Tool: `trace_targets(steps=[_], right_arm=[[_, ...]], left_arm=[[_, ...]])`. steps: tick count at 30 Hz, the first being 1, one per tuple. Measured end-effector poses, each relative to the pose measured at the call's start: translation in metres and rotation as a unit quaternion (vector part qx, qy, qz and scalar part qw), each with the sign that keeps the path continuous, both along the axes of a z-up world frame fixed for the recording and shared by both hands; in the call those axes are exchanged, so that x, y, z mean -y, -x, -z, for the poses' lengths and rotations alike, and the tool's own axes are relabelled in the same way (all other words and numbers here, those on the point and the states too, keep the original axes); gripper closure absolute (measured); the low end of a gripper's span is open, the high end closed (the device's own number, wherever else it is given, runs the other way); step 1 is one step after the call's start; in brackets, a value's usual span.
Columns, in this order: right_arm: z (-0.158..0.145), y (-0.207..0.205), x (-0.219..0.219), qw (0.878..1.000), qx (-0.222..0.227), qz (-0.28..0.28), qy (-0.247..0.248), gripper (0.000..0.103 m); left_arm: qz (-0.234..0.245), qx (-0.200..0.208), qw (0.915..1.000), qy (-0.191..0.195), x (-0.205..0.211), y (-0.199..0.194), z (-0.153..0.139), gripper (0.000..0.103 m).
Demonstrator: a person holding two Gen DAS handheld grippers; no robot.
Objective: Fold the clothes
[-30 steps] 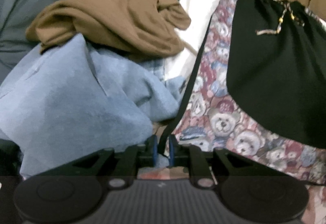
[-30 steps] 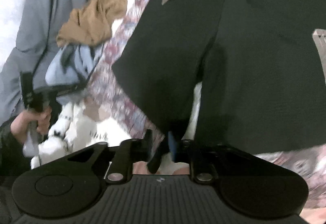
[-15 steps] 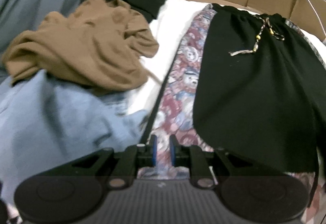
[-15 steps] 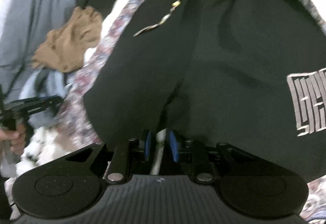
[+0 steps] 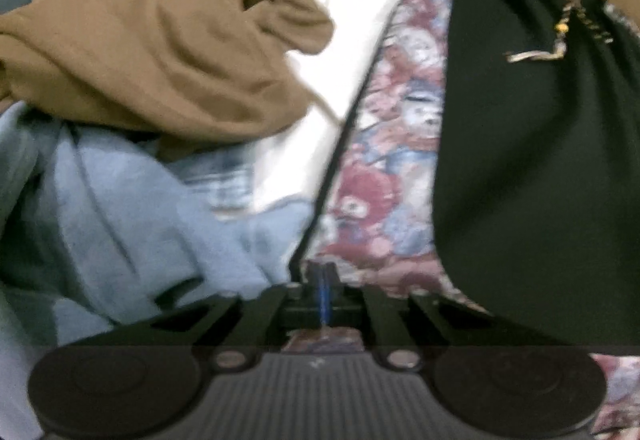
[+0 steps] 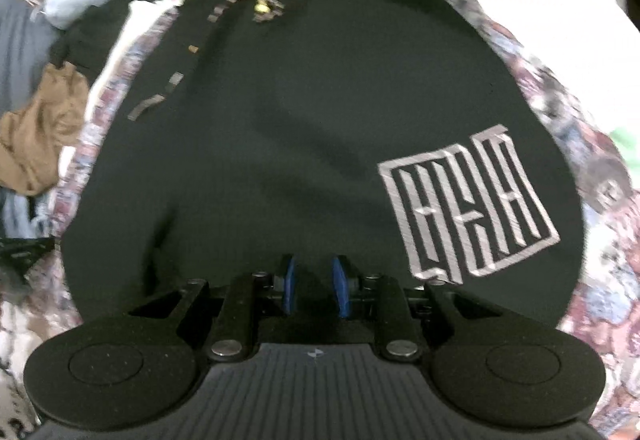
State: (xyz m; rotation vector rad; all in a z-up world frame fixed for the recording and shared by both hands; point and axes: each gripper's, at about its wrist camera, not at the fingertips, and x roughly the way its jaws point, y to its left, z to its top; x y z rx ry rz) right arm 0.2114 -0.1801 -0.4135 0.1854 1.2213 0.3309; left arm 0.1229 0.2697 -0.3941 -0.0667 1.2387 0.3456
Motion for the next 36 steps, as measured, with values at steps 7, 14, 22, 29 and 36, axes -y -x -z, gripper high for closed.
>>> trace_targets(steps=[7, 14, 22, 29, 36], right_arm=[[0.001, 0.006, 0.036, 0.998, -0.006, 0.028, 0.047, 0.091], [-0.034, -0.005, 0.069, 0.994, 0.062, 0.053, 0.07, 0.088], [-0.031, -0.04, 0.092, 0.989, 0.098, 0.059, 0.092, 0.084], [-0.016, -0.063, 0.102, 0.988, 0.101, 0.061, 0.1, 0.066], [-0.013, -0.071, 0.112, 0.984, 0.118, 0.061, 0.115, 0.063]], left_arm=[[-0.015, -0.025, 0.9991, -0.03, 0.007, -0.004, -0.011, 0.1], [0.008, 0.015, 0.9997, -0.02, 0.02, -0.016, -0.049, 0.097], [0.029, 0.057, 0.9978, -0.018, 0.033, -0.072, -0.065, 0.097], [0.04, 0.082, 0.9955, -0.026, 0.028, -0.12, -0.048, 0.076], [0.045, 0.067, 0.9958, -0.042, 0.021, -0.135, -0.024, 0.074]])
